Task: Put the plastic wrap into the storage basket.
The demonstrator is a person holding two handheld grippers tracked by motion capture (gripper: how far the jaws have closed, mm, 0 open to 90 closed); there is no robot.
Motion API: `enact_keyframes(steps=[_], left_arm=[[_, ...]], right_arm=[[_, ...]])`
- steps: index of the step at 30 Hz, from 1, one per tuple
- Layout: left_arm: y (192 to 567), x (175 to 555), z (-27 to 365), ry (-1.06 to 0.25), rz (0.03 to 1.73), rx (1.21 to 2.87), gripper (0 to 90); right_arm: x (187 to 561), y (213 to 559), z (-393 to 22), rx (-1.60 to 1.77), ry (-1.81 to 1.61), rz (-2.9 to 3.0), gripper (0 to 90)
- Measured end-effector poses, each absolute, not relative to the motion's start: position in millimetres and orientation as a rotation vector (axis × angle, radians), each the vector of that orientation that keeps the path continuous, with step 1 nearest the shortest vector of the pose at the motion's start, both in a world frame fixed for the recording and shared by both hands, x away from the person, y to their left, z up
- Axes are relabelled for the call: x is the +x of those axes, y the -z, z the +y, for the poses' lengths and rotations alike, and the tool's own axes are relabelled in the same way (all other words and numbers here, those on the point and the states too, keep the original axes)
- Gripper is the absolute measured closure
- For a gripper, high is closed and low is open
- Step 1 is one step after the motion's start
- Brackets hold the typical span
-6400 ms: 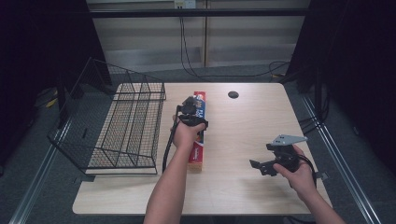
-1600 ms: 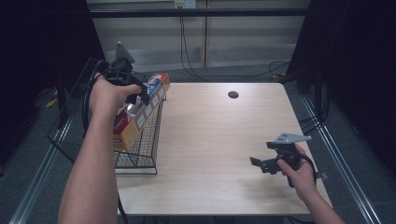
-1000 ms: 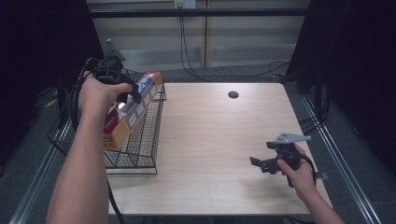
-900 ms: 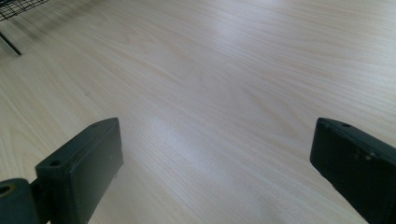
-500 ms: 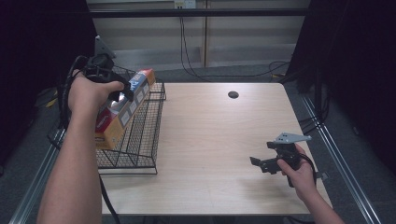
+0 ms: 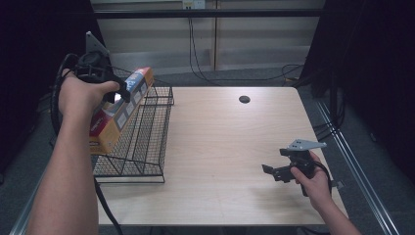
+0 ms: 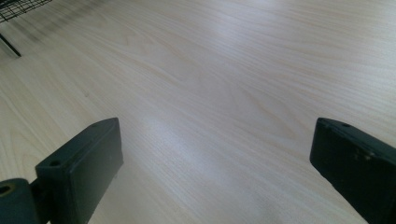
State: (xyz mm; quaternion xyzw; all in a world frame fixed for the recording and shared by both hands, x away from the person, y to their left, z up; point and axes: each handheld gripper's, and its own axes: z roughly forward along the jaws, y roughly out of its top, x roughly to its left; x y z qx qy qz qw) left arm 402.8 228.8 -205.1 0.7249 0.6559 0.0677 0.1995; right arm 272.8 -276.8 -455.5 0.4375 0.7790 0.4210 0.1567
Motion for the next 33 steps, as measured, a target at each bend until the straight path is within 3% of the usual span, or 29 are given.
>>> enact_keyframes(steps=[33], left_arm=[[211.4,395.0,276.4,-0.275,1.943,1.914,45.4]], right_arm=[[273.7,456.6,-275.9,1.256,-1.199,2.236,2.4]])
